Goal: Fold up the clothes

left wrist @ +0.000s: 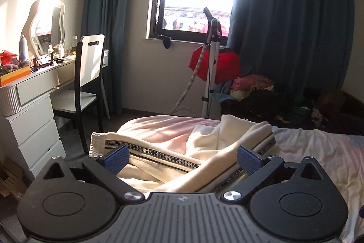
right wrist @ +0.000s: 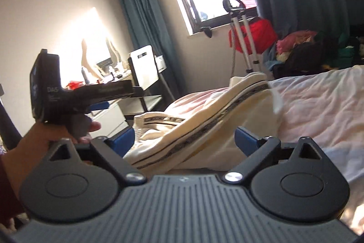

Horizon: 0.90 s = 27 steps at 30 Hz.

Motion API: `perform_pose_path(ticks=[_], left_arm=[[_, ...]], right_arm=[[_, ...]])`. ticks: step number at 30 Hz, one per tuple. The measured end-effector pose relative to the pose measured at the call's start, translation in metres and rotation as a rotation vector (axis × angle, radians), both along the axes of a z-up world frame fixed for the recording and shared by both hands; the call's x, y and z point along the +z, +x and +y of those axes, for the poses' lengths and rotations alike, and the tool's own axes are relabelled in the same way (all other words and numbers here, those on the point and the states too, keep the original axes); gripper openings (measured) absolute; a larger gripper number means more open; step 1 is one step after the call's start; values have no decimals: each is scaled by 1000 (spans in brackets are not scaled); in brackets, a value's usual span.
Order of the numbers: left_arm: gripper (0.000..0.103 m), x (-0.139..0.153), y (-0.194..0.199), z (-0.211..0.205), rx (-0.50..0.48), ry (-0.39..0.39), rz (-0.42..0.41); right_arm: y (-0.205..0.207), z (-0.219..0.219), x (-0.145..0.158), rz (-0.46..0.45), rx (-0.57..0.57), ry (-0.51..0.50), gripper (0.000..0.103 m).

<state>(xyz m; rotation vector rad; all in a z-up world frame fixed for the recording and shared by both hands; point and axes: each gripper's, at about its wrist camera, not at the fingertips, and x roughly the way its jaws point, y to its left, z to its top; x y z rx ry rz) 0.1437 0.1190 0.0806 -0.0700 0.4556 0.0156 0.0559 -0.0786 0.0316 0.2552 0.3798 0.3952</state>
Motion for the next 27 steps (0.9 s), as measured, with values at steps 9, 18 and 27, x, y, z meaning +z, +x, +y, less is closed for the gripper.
perform_pose_path(ticks=[9,18,27], left_arm=[[99,-42,60,-76,-80,-18,47],[87,-94,181,-145,-120,63,70],[8,-116,219,-168,-163,57,126]], right_arm=[[6,-100,-53,72,-213,-47,96],[61,-147,-109,196,-290,27,96],[99,-150,-142,297,-296,6,96]])
